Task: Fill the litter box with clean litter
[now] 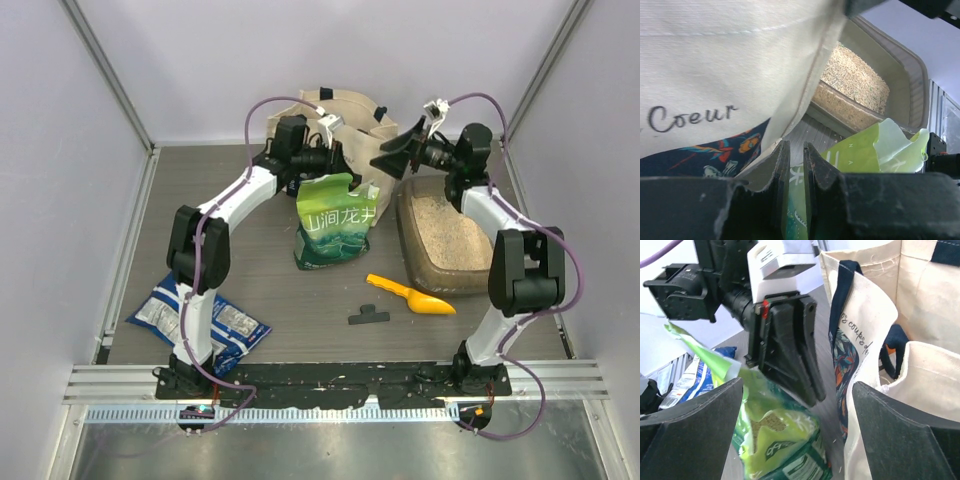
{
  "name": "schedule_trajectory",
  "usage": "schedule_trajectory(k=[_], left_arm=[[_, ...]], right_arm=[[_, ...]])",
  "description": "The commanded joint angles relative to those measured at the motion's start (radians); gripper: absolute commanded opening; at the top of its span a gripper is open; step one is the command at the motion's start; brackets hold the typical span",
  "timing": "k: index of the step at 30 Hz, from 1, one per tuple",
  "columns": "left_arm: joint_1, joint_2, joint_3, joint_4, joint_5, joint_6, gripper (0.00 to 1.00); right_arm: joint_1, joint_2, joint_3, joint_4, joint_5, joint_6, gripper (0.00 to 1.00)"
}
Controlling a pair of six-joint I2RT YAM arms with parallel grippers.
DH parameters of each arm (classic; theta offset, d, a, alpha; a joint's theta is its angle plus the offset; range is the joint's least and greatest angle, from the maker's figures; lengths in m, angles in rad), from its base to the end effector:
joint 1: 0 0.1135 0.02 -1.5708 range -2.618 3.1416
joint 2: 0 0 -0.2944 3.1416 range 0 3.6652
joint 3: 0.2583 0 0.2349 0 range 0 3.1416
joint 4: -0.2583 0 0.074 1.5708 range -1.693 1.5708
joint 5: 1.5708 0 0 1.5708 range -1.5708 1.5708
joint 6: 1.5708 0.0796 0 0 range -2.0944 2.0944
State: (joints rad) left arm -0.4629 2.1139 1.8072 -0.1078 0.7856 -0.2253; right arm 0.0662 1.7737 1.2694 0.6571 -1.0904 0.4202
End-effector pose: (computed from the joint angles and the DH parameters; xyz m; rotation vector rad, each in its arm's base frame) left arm 0.4455 -0.2853 0.3017 0.7692 1.9100 -1.2129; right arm 0.4111 0.0980 0.3615 -0.6855 1.4620 1.1463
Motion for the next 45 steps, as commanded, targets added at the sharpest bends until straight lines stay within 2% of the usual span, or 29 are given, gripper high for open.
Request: schedule_trajectory(k=[1, 3, 4, 6, 7, 10, 11, 15, 28, 37, 45], left_arm=[[0.012, -0.015, 0.052, -0.056, -0.019, 0.063, 0.2], [0.012, -0.02, 0.06, -0.061, -0.026, 0.067, 0.2], [0.012, -0.026, 0.061, -0.064, -0.029, 0.073, 0.2], [0.012, -0.032, 0.061, -0.067, -0.042, 0.08, 0.2], [0.013, -0.035, 0.06, -0.069, -0.045, 0.083, 0.2], [0.012, -0.034, 0.061, -0.076, -0.045, 0.09, 0.2], [0.012, -0.032, 0.061, -0.075, -0.043, 0.093, 0.2], [0.013, -0.025, 0.07, -0.082, -0.025, 0.09, 0.2], [0.013, -0.034, 0.057, -0.118, -0.002, 0.084, 0.2], [0.013, -0.026, 0.057, -0.13, 0.044, 0.06, 0.2], [0.006, -0.017, 0.053, -0.132, 0.064, 0.041, 0.2]], right_arm=[[0.001, -0.167, -0.064, -0.227, 0.029, -0.259, 0.96], [0.041, -0.301, -0.056, -0.51, 0.207, -0.511, 0.96], [0.055, -0.351, -0.133, -0.519, 0.322, -0.57, 0.97], [0.061, -0.465, -0.218, -0.4, 0.409, -0.535, 1.0], [0.063, -0.479, -0.228, -0.427, 0.435, -0.532, 1.0], [0.054, -0.479, -0.241, -0.494, 0.345, -0.552, 1.0], [0.05, -0.481, -0.258, -0.491, 0.249, -0.569, 1.0], [0.05, -0.458, -0.309, -0.473, 0.127, -0.638, 0.99], [0.046, -0.284, -0.242, -0.373, 0.026, -0.652, 0.95], [0.041, -0.151, -0.173, -0.26, -0.022, -0.595, 0.93], [0.035, -0.065, -0.11, -0.149, -0.147, -0.46, 0.9]])
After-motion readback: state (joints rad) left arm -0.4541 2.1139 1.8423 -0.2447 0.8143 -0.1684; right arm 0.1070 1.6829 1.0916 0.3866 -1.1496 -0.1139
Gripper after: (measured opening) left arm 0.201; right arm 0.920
